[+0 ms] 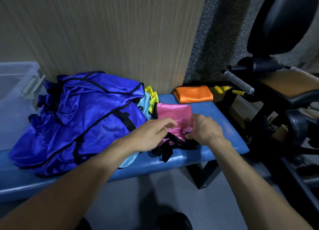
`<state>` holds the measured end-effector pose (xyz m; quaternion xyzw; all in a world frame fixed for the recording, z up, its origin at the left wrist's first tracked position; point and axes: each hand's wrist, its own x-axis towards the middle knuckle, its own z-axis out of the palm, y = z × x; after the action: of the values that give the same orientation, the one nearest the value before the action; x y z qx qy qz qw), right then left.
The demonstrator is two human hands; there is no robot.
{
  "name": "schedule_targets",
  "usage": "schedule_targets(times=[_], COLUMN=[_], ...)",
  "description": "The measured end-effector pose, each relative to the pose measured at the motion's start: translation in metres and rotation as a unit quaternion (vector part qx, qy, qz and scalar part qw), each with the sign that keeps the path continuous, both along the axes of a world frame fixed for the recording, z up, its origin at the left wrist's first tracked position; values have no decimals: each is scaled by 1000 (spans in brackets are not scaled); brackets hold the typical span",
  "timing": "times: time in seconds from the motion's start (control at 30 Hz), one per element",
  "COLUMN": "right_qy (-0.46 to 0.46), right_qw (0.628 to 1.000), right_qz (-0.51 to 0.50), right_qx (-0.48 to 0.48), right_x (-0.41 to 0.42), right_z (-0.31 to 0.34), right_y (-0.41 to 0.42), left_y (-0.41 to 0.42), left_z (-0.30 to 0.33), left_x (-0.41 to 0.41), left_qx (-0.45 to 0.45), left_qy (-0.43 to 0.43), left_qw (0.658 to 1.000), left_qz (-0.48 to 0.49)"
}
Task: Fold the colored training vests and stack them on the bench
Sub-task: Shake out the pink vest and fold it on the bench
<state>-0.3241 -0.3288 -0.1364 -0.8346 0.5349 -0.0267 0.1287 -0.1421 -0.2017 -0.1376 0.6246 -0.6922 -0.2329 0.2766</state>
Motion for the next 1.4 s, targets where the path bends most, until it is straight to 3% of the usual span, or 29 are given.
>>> schedule_targets(times=[0.1, 0.17, 0.3, 0.4, 0.67, 0.87, 1.13, 1.3, 1.4], right_qy=[20, 27, 51, 79, 131, 128, 128, 147, 163], right_qw=[999, 998, 993, 987, 976, 976, 974, 969, 967], right_qz=[9, 27, 94, 136, 123, 116, 138, 168, 174], right_qx=[-29, -42, -38, -16, -122, -131, -125, -104, -86], right_x=[2, 1, -7, -14, -4, -5, -7, -9, -10], right_z=[4, 4, 13, 21, 2, -3, -7, -7, -5], right_y=[12, 18, 34, 48, 79, 79, 80, 84, 87], left_y=[15, 29, 55, 56, 53, 55, 55, 49, 44], left_z=[3, 5, 3, 0, -15, -18, -14, -10, 1], left_x=[17, 21, 6, -12, -31, -36, -44, -18, -9], left_qx=[-91, -62, 41, 0, -17, 8, -32, -121, -45], left_qy=[2, -45, -220, -274, -239, -201, -256, -234, -197], left_qw=[992, 992, 969, 953, 963, 976, 958, 964, 979], left_qz=[85, 103, 100, 129, 123, 88, 126, 17, -14])
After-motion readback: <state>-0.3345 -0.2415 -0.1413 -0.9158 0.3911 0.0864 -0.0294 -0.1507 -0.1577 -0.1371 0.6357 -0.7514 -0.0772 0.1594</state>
